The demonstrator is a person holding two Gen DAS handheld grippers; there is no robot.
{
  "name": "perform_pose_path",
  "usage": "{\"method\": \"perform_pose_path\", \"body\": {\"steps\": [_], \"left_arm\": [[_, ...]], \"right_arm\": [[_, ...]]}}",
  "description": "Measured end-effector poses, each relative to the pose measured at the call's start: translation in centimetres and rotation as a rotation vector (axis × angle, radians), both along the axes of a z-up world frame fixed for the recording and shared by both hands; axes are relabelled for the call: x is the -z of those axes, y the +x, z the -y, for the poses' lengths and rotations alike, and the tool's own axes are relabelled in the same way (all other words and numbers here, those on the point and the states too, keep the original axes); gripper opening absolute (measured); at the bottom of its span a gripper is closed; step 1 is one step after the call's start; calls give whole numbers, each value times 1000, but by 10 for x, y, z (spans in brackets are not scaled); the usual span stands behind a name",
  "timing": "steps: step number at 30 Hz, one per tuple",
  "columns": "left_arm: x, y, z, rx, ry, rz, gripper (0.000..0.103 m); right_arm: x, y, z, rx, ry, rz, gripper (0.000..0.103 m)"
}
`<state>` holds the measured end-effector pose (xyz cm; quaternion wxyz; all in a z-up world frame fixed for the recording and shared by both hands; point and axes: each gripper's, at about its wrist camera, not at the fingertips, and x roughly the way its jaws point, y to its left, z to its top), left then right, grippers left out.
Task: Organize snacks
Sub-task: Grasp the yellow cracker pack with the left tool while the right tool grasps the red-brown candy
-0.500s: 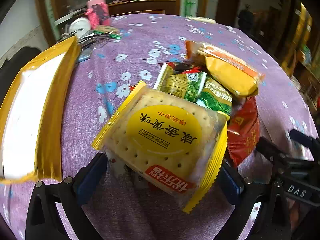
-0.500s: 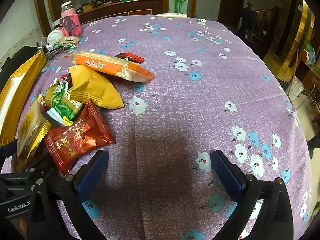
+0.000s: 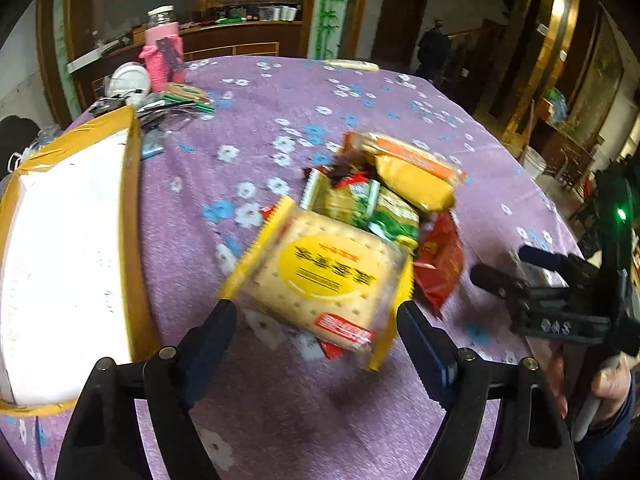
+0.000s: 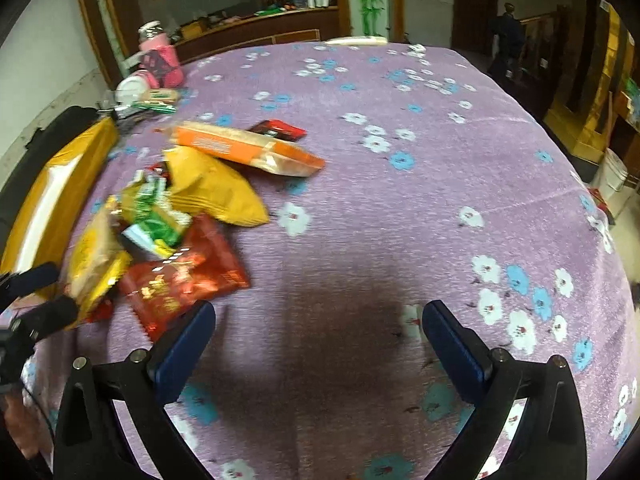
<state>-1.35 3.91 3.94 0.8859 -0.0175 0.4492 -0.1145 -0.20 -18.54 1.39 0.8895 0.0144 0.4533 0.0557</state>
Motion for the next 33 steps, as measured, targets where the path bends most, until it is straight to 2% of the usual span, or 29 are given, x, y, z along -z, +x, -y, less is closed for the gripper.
{"method": "perform_pose_path", "body": {"steps": [4, 6, 7, 9, 12, 14, 16, 19, 21, 22, 24, 29, 33], "left_arm": [[-14, 5, -1, 10, -11, 5, 86], [-16, 14, 2, 8, -2, 9, 93], [-15, 20, 5, -3, 21, 13, 98], [-9, 31, 11, -5, 78, 5, 98], [4, 41, 26, 59, 151, -19, 98], [9, 40, 32, 118, 148, -40, 98], [17, 32, 41, 168, 182, -55, 99], [23, 26, 44, 169, 193, -34, 98], [23, 29, 40, 149, 172, -34, 91], [22, 32, 35, 133, 141, -30, 80], [22, 38, 30, 97, 112, -14, 78], [23, 36, 21, 89, 40, 30, 75], [16, 36, 10, 80, -36, 61, 72]], "right_arm": [[0, 1, 3, 13, 19, -9, 103], [0, 2, 8, 22, 56, -16, 103], [0, 3, 10, 27, 68, -21, 103], [0, 3, 15, 41, 95, -26, 103], [0, 3, 17, 49, 107, -29, 103], [0, 4, 16, 43, 106, -30, 103], [-1, 4, 16, 36, 117, -30, 103], [-1, 3, 16, 30, 140, -27, 103], [-2, 2, 16, 25, 152, -24, 103], [-2, 2, 15, 23, 155, -23, 103], [-3, 2, 16, 23, 167, -18, 103], [-6, 0, 19, 25, 217, -3, 103], [-13, -3, 23, 33, 246, 42, 103]]}}
